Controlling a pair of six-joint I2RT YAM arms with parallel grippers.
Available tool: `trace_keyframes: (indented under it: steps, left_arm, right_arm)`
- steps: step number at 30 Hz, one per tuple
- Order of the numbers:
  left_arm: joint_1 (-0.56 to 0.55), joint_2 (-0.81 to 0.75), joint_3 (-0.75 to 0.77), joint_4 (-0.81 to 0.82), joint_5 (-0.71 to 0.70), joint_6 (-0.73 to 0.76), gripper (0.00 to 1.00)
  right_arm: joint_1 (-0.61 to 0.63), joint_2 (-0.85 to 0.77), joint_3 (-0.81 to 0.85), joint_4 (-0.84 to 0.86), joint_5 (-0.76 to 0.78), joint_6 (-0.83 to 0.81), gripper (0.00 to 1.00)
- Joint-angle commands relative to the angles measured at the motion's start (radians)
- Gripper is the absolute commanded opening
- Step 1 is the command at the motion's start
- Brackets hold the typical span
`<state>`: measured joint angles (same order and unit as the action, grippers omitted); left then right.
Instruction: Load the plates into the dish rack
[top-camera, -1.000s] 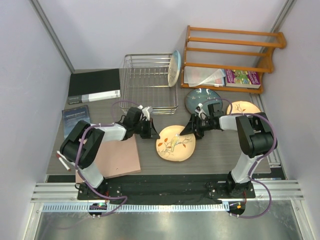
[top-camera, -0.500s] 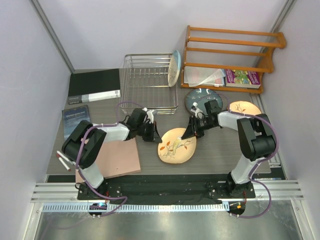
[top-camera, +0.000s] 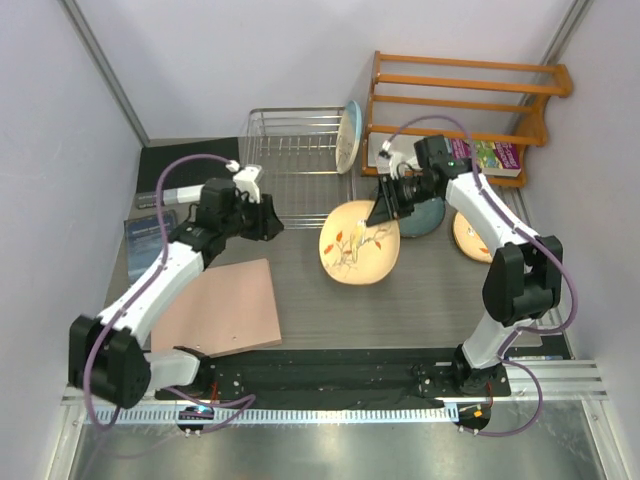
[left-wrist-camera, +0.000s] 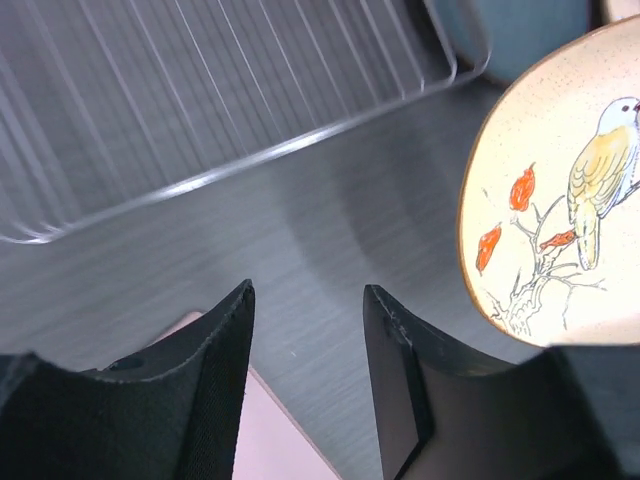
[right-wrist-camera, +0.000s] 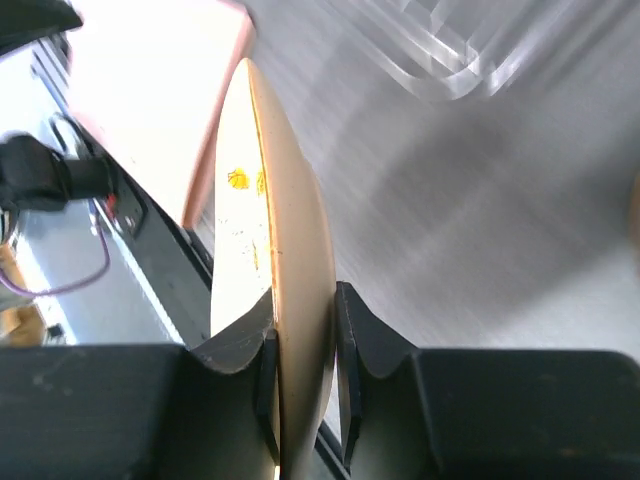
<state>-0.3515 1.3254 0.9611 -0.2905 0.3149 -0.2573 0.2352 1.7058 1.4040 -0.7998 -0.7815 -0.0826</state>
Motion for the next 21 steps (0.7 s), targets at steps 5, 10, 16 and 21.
trace_keyframes:
  steps: [5, 10, 16, 21]
  left_arm:
    - [0.127, -0.111, 0.054, -0.007, -0.414, 0.075, 0.55]
    - [0.148, -0.141, 0.048, 0.053, -0.404, 0.083, 0.54]
    - [0.148, -0.202, -0.031, 0.042, -0.355, 0.041, 0.54]
    - [0.151, -0.250, -0.105, 0.051, -0.346, 0.027, 0.54]
  right_arm:
    - [0.047, 0.024, 0.674, 0.043, 0.175, 0.194, 0.01]
    - [0.180, 0.092, 0.756, 0.322, 0.630, 0.172, 0.01]
    - [0.323, 0.230, 0.848, 0.574, 1.209, 0.190, 0.01]
    - [0.397, 0.366, 0.927, 0.751, 1.502, 0.095, 0.01]
